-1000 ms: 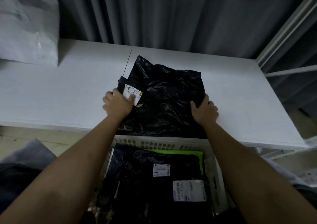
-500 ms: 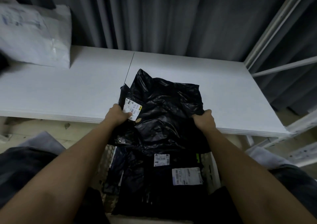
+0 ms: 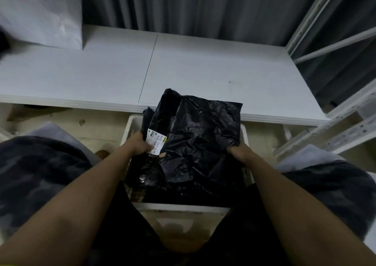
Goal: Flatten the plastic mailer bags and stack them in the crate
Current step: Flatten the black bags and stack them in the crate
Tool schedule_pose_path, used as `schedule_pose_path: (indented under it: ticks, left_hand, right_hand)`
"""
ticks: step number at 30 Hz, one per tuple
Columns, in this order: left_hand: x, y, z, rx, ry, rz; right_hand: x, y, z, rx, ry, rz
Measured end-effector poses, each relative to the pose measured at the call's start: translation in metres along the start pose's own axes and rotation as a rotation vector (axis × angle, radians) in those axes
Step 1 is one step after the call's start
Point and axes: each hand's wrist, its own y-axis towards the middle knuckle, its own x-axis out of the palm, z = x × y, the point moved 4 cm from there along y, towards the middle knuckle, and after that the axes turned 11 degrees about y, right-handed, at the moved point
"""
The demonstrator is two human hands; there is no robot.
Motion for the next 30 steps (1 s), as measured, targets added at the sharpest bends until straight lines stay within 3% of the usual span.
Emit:
schedule_pose_path:
  ticks: [8,11,16,19,22,25,30]
  left_hand:
    - [0.057,0.027,-0.033,-0.096,0.190,-0.144]
    - [0.066,0.030,-0.036,-0.130,0.256,-0.153]
    - [0.075,0.033,-0.034,-0.115,0.454,-0.162]
    - [0.079,0.030,-0.015,0.005,0.694,-0.160]
    - [0.092,0.035,0.006,0.318,0.863,-0.132]
    - [0.119,0.040,0.016,0.470,1.011,-0.227]
    - [0.156,0.052,0.011,0.501,1.187,-0.299]
  right_hand:
    - [0.012,0.037,0.064,0.145,-0.306,0.024]
    - [0.023,0.019,0.058,0.155,-0.530,-0.044]
    - [0.033,0.029,0.064,0.105,-0.941,0.026]
    - [0.048,0.040,0.049,-0.072,-1.182,-0.035]
    - [0.075,0.057,0.049,-0.251,-1.218,-0.300]
    - [0.097,0.068,0.058,-0.265,-1.281,-0.497]
    - [0.107,0.082,0.091,-0.171,-1.311,-0.547]
